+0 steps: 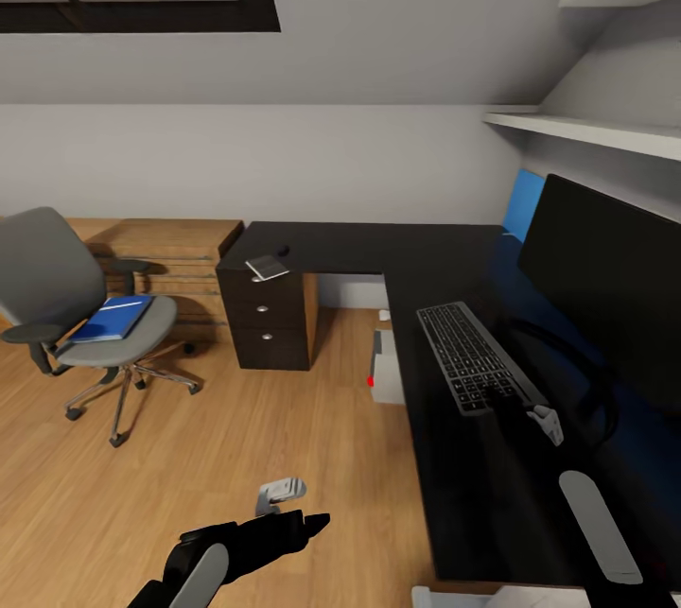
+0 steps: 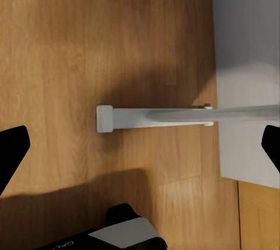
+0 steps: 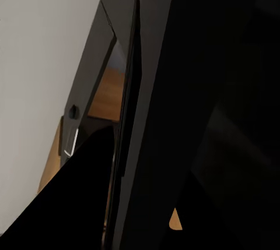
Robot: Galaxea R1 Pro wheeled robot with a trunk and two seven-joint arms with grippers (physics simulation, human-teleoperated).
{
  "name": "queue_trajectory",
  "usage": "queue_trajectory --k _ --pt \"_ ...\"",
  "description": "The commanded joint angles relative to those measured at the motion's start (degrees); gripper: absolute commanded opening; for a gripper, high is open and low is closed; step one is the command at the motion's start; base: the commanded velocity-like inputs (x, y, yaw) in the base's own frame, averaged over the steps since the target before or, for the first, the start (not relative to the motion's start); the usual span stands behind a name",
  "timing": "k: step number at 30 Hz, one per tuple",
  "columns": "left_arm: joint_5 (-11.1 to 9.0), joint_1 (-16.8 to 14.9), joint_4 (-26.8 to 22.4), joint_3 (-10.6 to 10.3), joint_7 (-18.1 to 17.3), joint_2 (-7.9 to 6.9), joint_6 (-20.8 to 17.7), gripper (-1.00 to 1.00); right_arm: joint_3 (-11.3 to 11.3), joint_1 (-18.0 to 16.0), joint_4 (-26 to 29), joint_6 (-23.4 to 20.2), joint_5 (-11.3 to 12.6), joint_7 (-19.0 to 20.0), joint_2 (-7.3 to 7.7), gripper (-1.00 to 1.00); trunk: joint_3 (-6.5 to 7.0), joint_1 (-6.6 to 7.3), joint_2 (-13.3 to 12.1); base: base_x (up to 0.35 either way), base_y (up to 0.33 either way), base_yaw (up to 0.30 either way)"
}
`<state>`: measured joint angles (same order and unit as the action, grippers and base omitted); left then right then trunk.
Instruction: In the bedroom, organize the workspace by keeping the computer under the desk, ensuring the monitor is on the desk, placing the keyboard on the desk next to the monitor, placing the mouse on the desk next to the keyboard, moving the folder from the swivel chair onto the desk next to the mouse, stacking the notebook on top of the folder with the pen on top of the notebook, and positioning the swivel chair next to the desk.
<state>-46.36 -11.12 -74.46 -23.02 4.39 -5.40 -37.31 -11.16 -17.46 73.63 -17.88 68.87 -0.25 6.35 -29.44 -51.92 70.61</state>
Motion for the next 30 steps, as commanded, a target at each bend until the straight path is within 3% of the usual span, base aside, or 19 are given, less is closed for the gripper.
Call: queue_trajectory --k 1,30 --pt "-0.56 -0.04 -0.08 -0.13 0.45 -0.05 -0.13 1.0 -0.09 -0.03 0.02 -0.31 0.38 -0.05 -0.01 -1.0 -0.06 0.0 0.04 -0.001 -0.204 0.0" --pt "-0.58 -0.04 -0.07 -0.13 0.44 -0.05 -0.13 1.0 -0.79 -0.03 -0.22 0.46 0.39 -0.1 -0.11 -1.0 -0.06 0.0 0.04 0.0 -0.024 0.0"
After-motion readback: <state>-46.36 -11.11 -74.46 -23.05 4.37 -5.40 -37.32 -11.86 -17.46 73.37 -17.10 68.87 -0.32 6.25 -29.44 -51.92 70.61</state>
